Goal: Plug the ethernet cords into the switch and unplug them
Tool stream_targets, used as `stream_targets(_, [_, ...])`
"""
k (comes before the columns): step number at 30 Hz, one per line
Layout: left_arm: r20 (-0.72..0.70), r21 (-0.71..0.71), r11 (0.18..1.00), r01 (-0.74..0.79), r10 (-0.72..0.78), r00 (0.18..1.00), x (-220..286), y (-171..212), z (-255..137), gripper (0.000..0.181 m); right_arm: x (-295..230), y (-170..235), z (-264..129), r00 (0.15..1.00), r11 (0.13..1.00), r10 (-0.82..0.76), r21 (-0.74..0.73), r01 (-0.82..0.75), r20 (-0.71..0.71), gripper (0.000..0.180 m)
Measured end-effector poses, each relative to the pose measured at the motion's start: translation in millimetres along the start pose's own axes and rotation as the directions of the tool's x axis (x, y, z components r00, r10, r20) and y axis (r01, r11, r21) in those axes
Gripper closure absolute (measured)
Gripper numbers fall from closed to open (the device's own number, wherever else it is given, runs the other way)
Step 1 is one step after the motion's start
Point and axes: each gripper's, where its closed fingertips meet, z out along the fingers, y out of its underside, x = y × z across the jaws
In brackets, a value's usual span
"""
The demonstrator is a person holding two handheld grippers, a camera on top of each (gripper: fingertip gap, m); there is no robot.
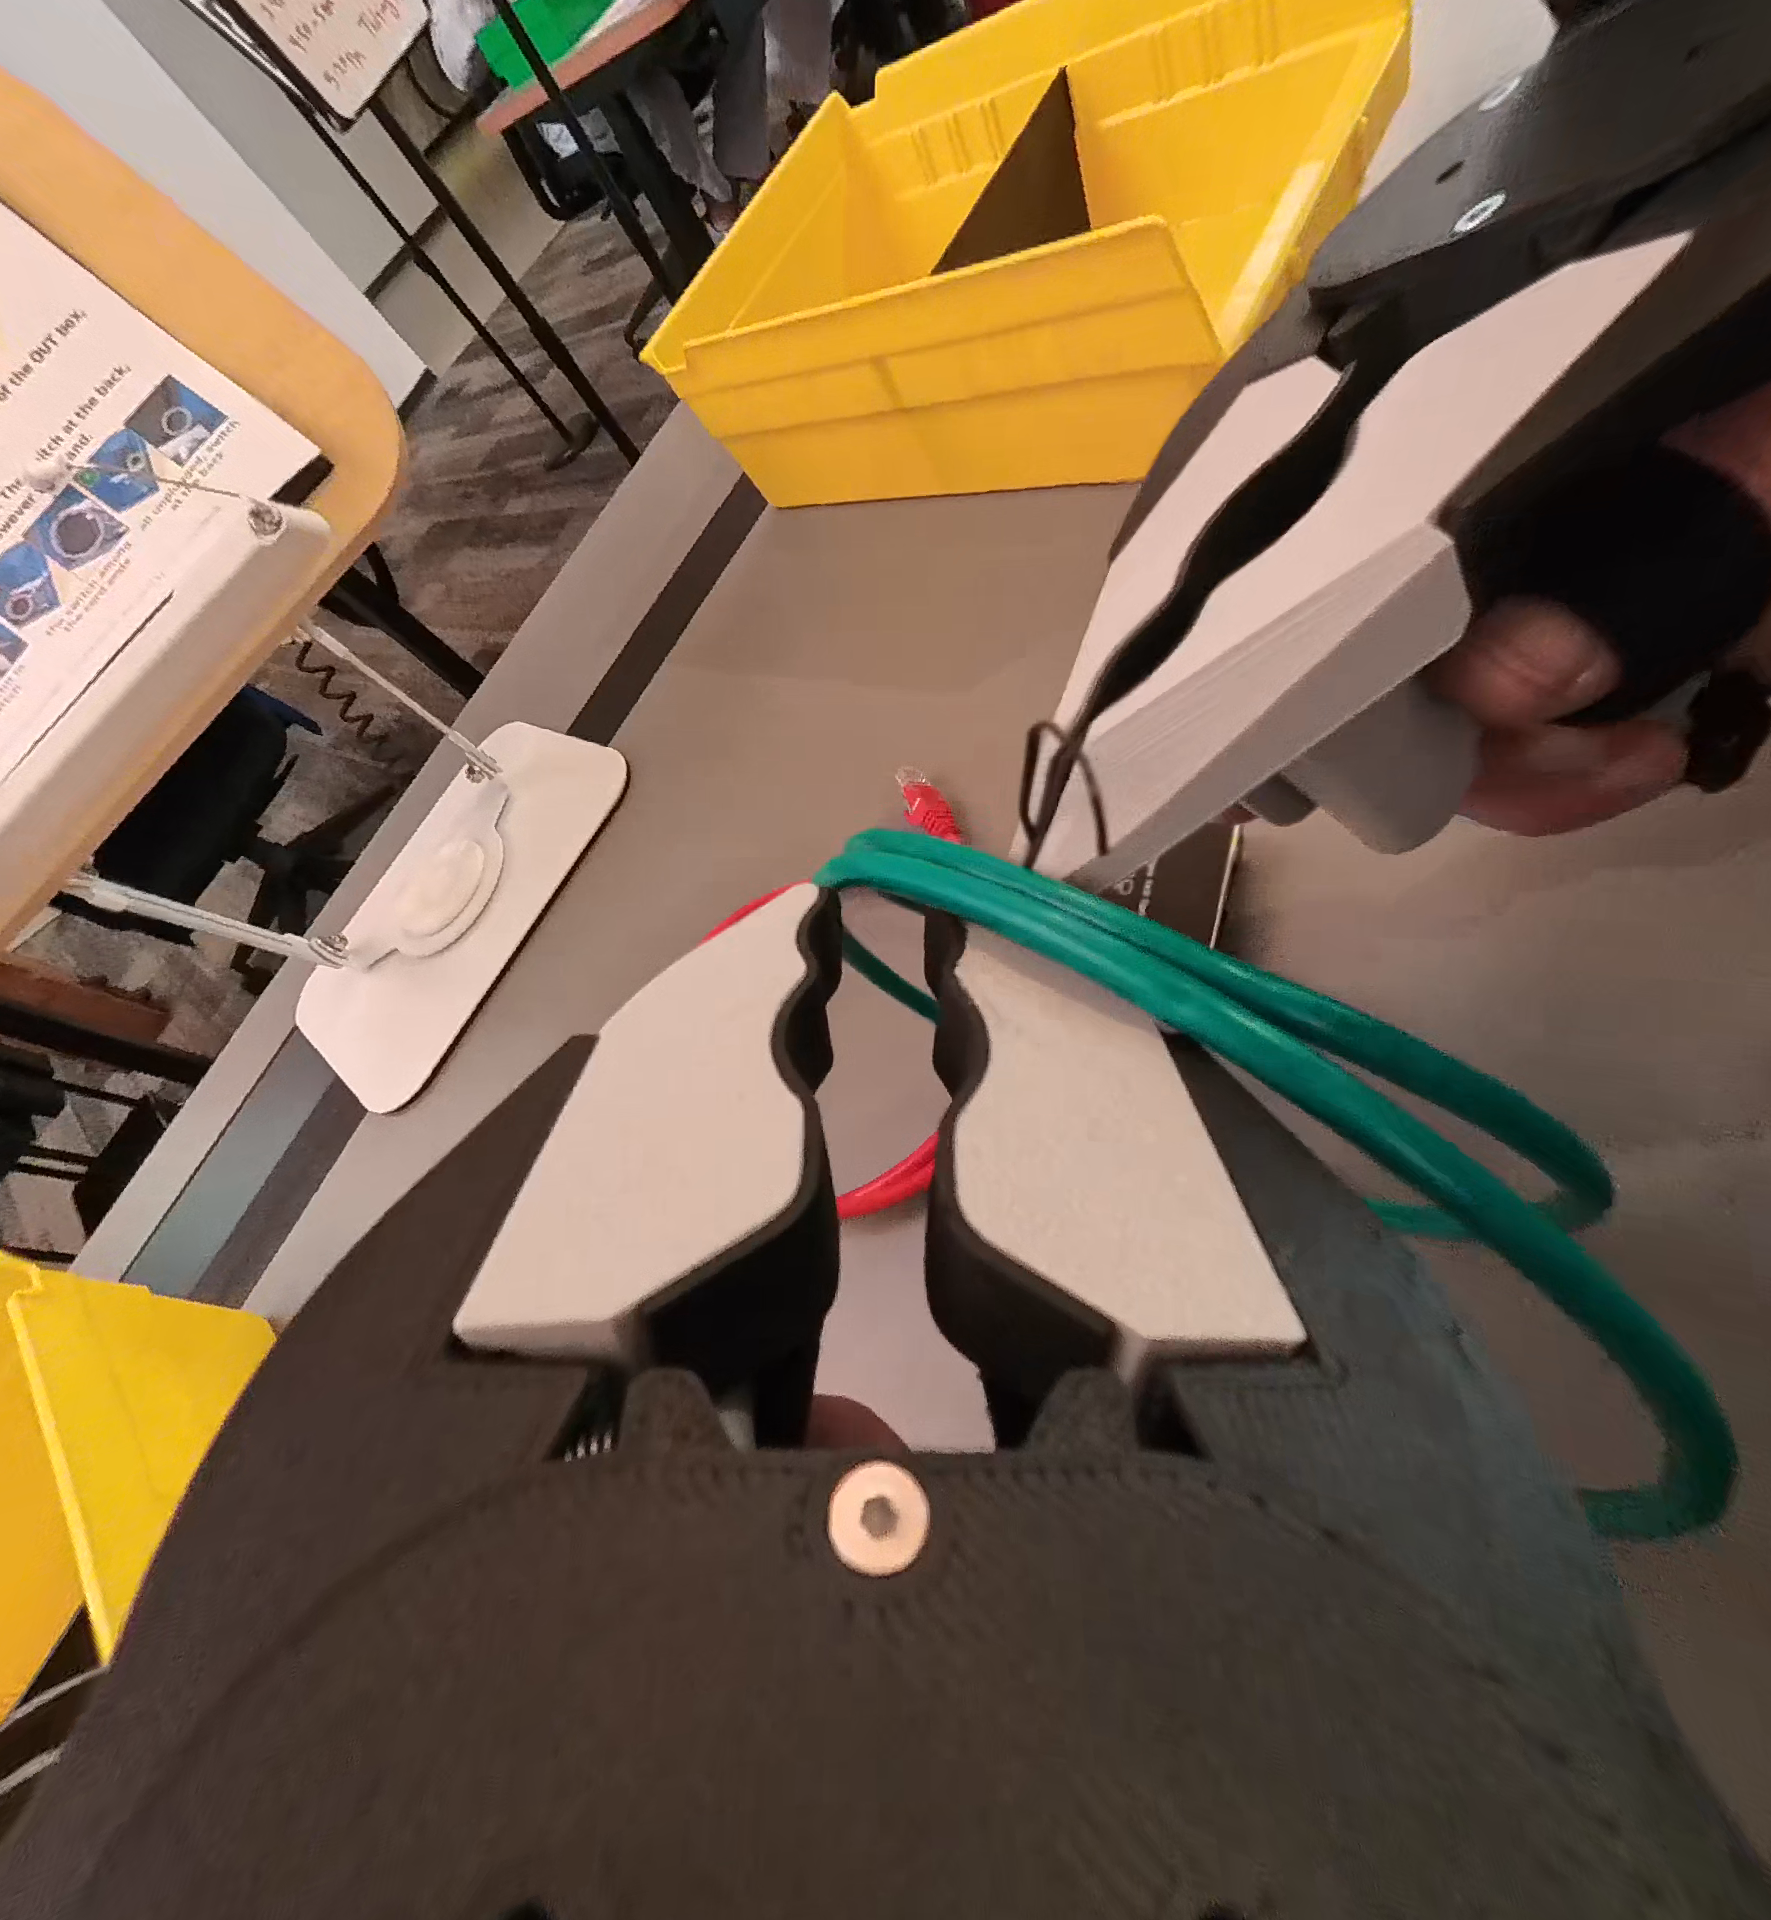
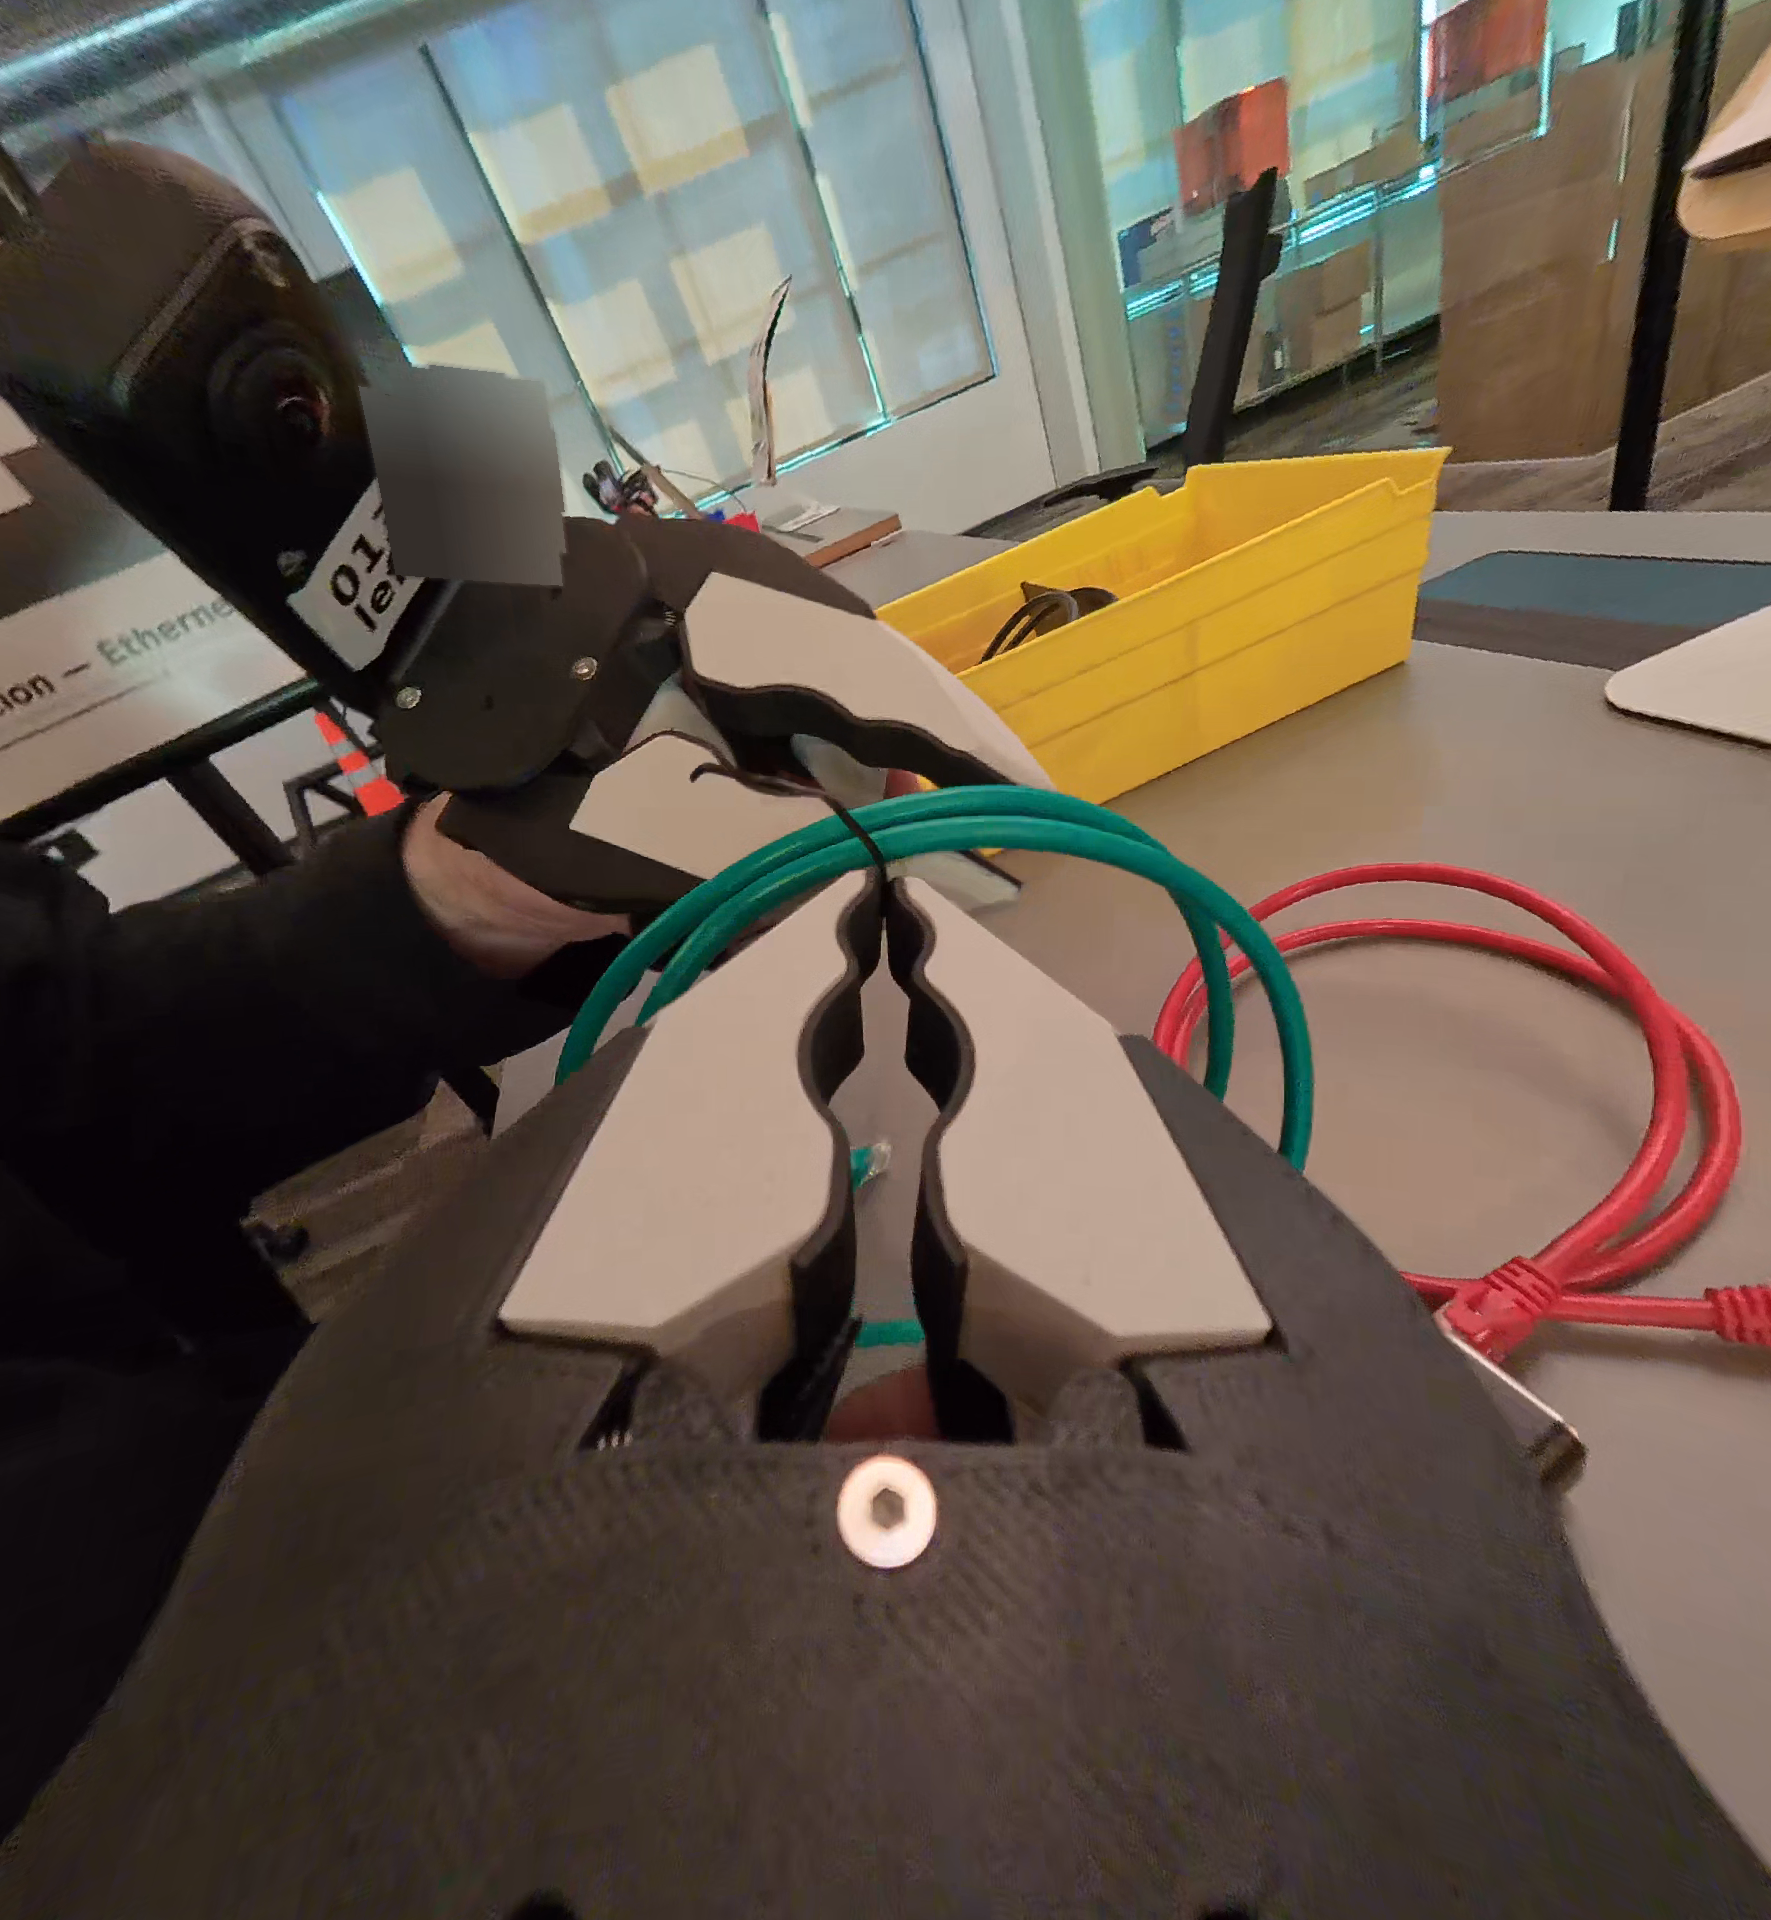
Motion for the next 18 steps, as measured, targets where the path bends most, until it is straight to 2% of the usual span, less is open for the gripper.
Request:
stream_targets(9, [-0.09,-0.021,1.0,-0.021,0.019,0.996,4,0,-10,0.168,7,-1,3,0.992,0.989,0.128,0.084,-0.126,-0.018,0.18])
stream_targets(18, [-0.218,0.009,0.998,-0.057,0.057,0.974,24,-2,-15,0.144,12,-2,3,0.981,0.974,0.194,0.12,-0.191,-0.01,0.18])
